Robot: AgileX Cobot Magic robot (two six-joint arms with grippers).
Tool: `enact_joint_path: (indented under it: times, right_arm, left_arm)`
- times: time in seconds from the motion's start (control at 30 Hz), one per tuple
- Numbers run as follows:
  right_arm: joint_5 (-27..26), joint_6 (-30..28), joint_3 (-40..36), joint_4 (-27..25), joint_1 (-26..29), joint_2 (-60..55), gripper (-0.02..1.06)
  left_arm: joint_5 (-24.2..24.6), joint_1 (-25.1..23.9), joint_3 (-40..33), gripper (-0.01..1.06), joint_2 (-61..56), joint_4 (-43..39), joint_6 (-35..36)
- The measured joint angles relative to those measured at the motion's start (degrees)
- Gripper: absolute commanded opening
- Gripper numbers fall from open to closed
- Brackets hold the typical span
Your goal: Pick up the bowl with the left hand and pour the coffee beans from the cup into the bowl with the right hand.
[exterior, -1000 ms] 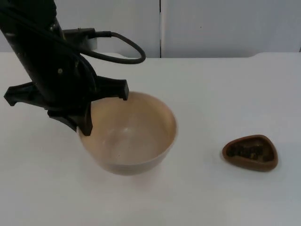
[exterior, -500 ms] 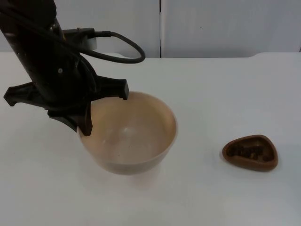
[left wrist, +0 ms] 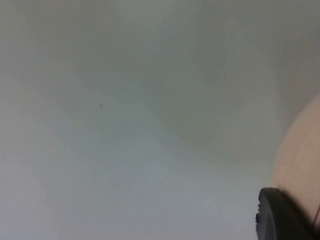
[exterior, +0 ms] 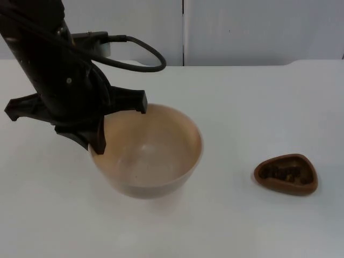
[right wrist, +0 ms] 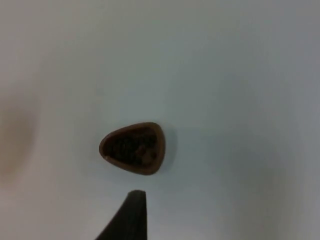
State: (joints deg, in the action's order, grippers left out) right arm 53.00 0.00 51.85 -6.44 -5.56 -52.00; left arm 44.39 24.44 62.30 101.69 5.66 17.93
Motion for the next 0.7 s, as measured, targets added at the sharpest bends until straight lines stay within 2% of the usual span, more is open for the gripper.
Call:
enact_joint_path:
  times: [0.27, 0.7]
  right_arm:
    - [4.45, 0.0, 7.47, -1.02, 0.0, -10.21, 1.05]
    - [6.41, 1.96, 8.04, -1.51, 0.0, -21.62, 1.04]
  left_arm:
    - [-0.11, 0.0, 0.0, 0.0, 0.0, 0.0, 0.0]
    - [-0.21, 0.0, 0.0, 0.0, 0.0, 0.0, 0.0]
